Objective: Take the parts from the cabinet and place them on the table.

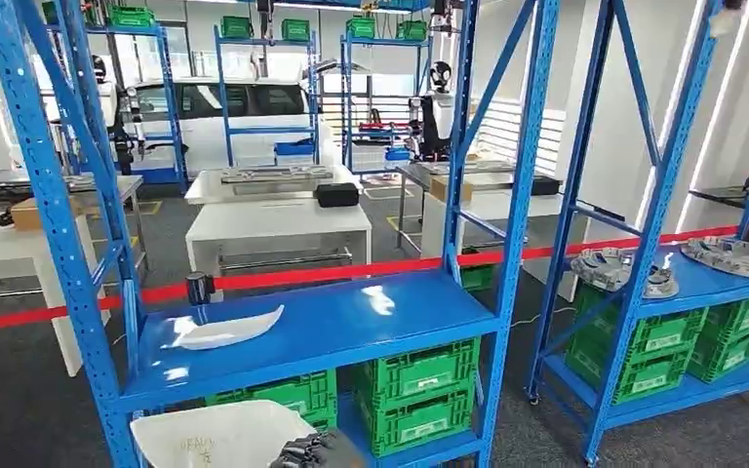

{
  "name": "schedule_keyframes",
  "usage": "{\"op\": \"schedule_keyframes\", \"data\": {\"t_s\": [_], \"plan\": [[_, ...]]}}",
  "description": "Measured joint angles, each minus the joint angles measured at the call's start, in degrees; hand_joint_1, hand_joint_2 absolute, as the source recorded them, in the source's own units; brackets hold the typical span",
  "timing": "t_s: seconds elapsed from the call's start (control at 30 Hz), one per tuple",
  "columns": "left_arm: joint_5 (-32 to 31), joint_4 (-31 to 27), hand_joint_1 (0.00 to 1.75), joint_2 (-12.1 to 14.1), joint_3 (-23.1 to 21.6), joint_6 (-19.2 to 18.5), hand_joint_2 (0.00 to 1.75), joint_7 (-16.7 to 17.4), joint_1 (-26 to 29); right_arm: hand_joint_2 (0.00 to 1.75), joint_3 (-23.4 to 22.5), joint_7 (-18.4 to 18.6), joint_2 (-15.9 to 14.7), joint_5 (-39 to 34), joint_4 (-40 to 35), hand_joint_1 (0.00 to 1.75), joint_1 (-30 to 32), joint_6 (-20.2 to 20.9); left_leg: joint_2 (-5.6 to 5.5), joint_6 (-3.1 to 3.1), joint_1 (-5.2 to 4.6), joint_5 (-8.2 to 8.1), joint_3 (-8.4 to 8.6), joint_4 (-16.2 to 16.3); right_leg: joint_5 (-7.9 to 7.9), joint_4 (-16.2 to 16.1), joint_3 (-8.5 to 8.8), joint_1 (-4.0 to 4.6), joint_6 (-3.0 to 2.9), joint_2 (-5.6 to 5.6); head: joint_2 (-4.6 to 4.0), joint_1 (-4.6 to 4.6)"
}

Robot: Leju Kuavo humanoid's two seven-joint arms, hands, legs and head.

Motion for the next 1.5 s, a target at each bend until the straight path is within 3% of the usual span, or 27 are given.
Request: {"op": "schedule_keyframes", "data": {"t_s": [0.03,0.1,0.13,0.2,0.23,0.27,0.33,0.4,0.47,0.53,0.57,0.6,0.63,0.7,0.73,0.77,0.87,0.9,0.97,1.07,1.1,1.13,1.2,1.23,1.4,1.43,1.5], "plan": [[0.0,0.0,0.00,0.0,0.0,0.0,1.75,-0.5,0.2,1.75,0.0,0.0,0.1,0.4,0.0,1.75,0.2,0.0,0.00,0.03,-0.01,0.60,-0.83,0.1,-1.97,4.3,-0.89,0.02,0.11,0.02,0.00,0.00],[-0.1,0.0,0.00,0.0,0.0,0.3,1.75,-1.2,0.5,1.75,0.0,0.0,0.6,1.2,0.1,1.75,0.6,-0.1,0.02,-0.11,0.00,1.65,-2.44,0.3,-1.06,7.8,-0.38,-0.03,0.11,0.01,0.00,0.04],[-0.1,0.0,0.00,0.0,0.0,0.4,1.75,-1.4,0.6,1.75,-0.2,0.0,0.9,1.7,0.2,1.75,0.8,-0.2,0.02,-0.24,0.01,2.13,-3.21,0.5,0.76,6.0,1.67,-0.09,0.02,0.01,0.00,0.11],[-0.3,0.0,0.00,-0.1,0.0,0.5,1.75,-1.7,0.6,1.75,-0.4,0.0,1.4,2.1,0.4,1.75,0.8,-0.5,-0.02,-0.70,0.02,2.86,-4.44,1.0,2.85,-3.5,8.91,-0.10,-0.40,0.01,0.00,0.15],[-0.4,0.0,0.00,-0.1,0.0,0.5,1.75,-1.8,0.6,1.75,-0.6,0.0,1.5,2.2,0.4,1.75,0.7,-0.7,-0.04,-1.07,-0.11,3.10,-4.83,1.2,0.53,-8.1,11.72,0.04,-0.72,0.08,0.00,0.22],[-0.5,0.0,0.00,-0.2,0.0,0.6,1.75,-1.9,0.5,1.75,-0.7,0.0,1.9,2.4,0.4,1.75,0.8,-0.8,-0.07,-1.50,-0.21,3.46,-4.97,1.2,0.48,-9.1,12.28,0.38,-1.12,0.25,0.02,0.41],[-0.5,0.0,0.00,-0.2,0.0,0.8,1.75,-2.0,0.5,1.75,-0.8,0.0,2.0,3.0,0.5,1.75,0.9,-0.8,-0.09,-2.35,-0.13,4.28,-5.00,0.9,0.77,-9.3,11.76,0.52,-1.73,0.33,0.00,0.13],[-0.5,0.0,0.00,-0.1,0.0,0.8,1.75,-2.1,0.6,1.75,-1.3,0.0,2.4,3.5,0.6,1.75,0.8,-0.7,-0.13,-3.17,0.14,4.63,-5.41,0.7,1.90,-10.0,11.38,0.15,-3.01,0.22,0.00,0.28],[-0.5,0.0,0.00,-0.1,0.0,0.9,1.75,-2.1,0.7,1.75,-1.9,0.0,3.0,3.7,0.6,1.75,0.8,-0.7,-0.17,-3.59,0.14,-0.06,-7.31,5.3,2.74,-10.1,10.58,0.18,-3.71,0.14,0.00,-0.09],[-0.6,0.0,0.00,-0.1,0.0,0.9,1.75,-2.2,0.7,1.75,-2.1,0.1,3.2,4.1,0.8,1.75,0.9,-0.4,-0.16,-3.95,0.16,-5.10,-10.34,14.3,3.40,-10.1,9.63,0.38,-3.83,0.10,0.00,-0.29],[-0.6,0.0,0.00,-0.1,0.0,0.9,1.75,-2.4,0.7,1.75,-2.1,0.0,3.3,4.4,1.0,1.75,1.0,-0.3,-0.15,-3.97,0.14,-6.21,-11.14,17.6,3.77,-10.0,9.13,0.53,-3.88,0.04,0.00,-0.33],[-0.6,0.0,0.00,-0.1,0.0,0.9,1.75,-2.5,0.7,1.75,-2.3,0.0,3.3,4.5,1.1,1.75,1.2,-0.3,-0.15,-3.86,0.12,-5.78,-10.54,17.8,4.11,-10.0,8.71,0.66,-3.90,-0.02,0.00,-0.33],[-0.6,0.0,0.00,-0.1,0.0,0.9,1.75,-2.5,0.7,1.75,-2.4,0.0,3.5,4.6,1.3,1.75,1.4,-0.3,-0.16,-3.59,0.04,-4.17,-8.39,15.2,4.43,-10.0,8.32,0.82,-3.89,-0.04,0.00,-0.31],[-0.7,0.0,0.00,0.1,0.0,0.9,1.75,-2.5,0.8,1.75,-3.0,0.0,3.7,4.6,1.4,1.75,1.8,-0.7,-0.18,-2.68,-0.29,-0.77,-1.92,5.3,4.93,-9.9,7.89,1.00,-3.74,0.01,0.00,-0.37],[-0.9,0.0,0.00,0.3,0.0,0.9,1.75,-2.5,0.7,1.75,-3.3,0.0,3.8,4.6,1.4,1.75,2.0,-0.9,-0.17,-2.00,-0.55,-1.20,0.67,0.6,5.14,-9.9,7.79,0.90,-3.61,-0.07,0.00,-0.35],[-0.9,0.0,0.00,0.4,0.0,0.9,1.75,-2.5,0.7,1.75,-3.5,0.1,3.8,4.6,1.4,1.75,2.1,-1.0,-0.04,-1.94,-0.77,-1.18,1.63,-0.2,5.43,-9.9,7.50,1.13,-3.24,-0.09,0.00,-0.33],[-1.0,0.0,0.00,0.4,0.0,0.9,1.75,-2.4,0.9,1.75,-3.7,0.0,4.1,4.8,1.5,1.75,2.9,-1.4,-0.14,-1.18,-1.21,-0.40,0.92,-0.4,6.42,-10.2,7.39,0.88,-2.15,-0.28,0.00,-0.15],[-1.0,0.1,0.00,0.3,0.0,0.9,1.75,-2.4,0.9,1.75,-3.8,0.0,4.1,4.9,1.5,1.75,2.9,-1.4,-0.12,-0.74,-0.62,0.23,1.03,-1.0,6.43,-10.1,7.17,1.22,-1.84,-0.23,0.00,-0.13],[-1.2,0.1,0.00,0.3,0.0,0.7,1.75,-2.1,0.6,1.75,-4.7,0.0,4.1,5.2,1.8,1.75,2.7,-1.0,0.10,0.07,-0.40,1.13,0.15,-1.2,2.55,-6.0,5.44,0.85,-1.08,0.25,0.00,0.04],[-1.6,0.1,0.00,0.2,0.0,0.4,1.75,-1.6,0.5,1.75,-5.6,0.2,4.1,5.4,2.3,1.75,3.2,-0.5,0.12,0.10,-0.40,2.12,-1.59,-0.9,-3.81,6.9,0.46,0.46,-0.25,0.30,0.00,0.11],[-1.6,0.1,0.00,0.1,0.0,0.4,1.75,-1.4,0.7,1.75,-5.8,0.2,4.0,5.4,2.3,1.75,3.6,-0.5,0.14,0.01,-0.35,2.40,-2.21,-0.6,-3.82,7.9,0.53,0.34,-0.11,0.29,0.00,0.13],[-1.6,0.2,0.00,0.0,0.0,0.4,1.75,-1.4,0.9,1.75,-6.0,0.2,3.9,5.3,2.3,1.75,4.0,-0.7,0.14,-0.14,-0.31,2.66,-2.70,-0.4,-2.69,5.9,2.06,0.22,-0.04,0.29,0.00,0.15],[-1.6,0.2,0.00,0.0,0.0,0.4,1.75,-1.2,1.0,1.75,-6.4,0.2,3.7,5.4,2.3,1.75,4.3,-1.3,0.12,-0.57,-0.17,2.98,-3.71,0.4,0.93,-3.8,8.27,0.05,-0.10,0.27,0.00,0.20],[-1.6,0.2,0.00,0.0,0.0,0.4,1.75,-1.2,0.9,1.75,-6.4,0.2,3.7,5.4,2.3,1.75,4.1,-1.5,0.13,-0.80,-0.16,3.09,-4.05,0.9,1.38,-8.5,11.16,-0.03,-0.20,0.28,0.00,0.26],[-1.6,0.2,0.00,0.0,0.0,0.4,1.75,-1.0,0.9,1.75,-6.6,0.2,3.7,5.6,2.4,1.75,4.4,-1.8,0.10,-2.93,-0.33,4.50,-4.68,0.5,2.42,-9.4,10.33,0.54,-2.65,0.57,0.00,0.00],[-1.6,0.2,0.00,0.1,0.0,0.4,1.75,-1.0,0.9,1.75,-6.6,0.2,3.7,5.6,2.4,1.75,4.3,-1.8,0.07,-3.17,-0.08,3.48,-5.39,1.2,3.00,-9.7,10.16,0.27,-3.10,0.40,0.00,-0.13],[-1.6,0.2,0.00,0.0,0.0,0.4,1.75,-1.0,0.9,1.75,-6.6,0.2,3.8,5.6,2.4,1.75,4.4,-1.8,0.00,-3.57,-0.08,-2.13,-7.88,7.9,3.77,-9.8,9.13,0.22,-3.70,0.36,0.00,-0.42]]}}
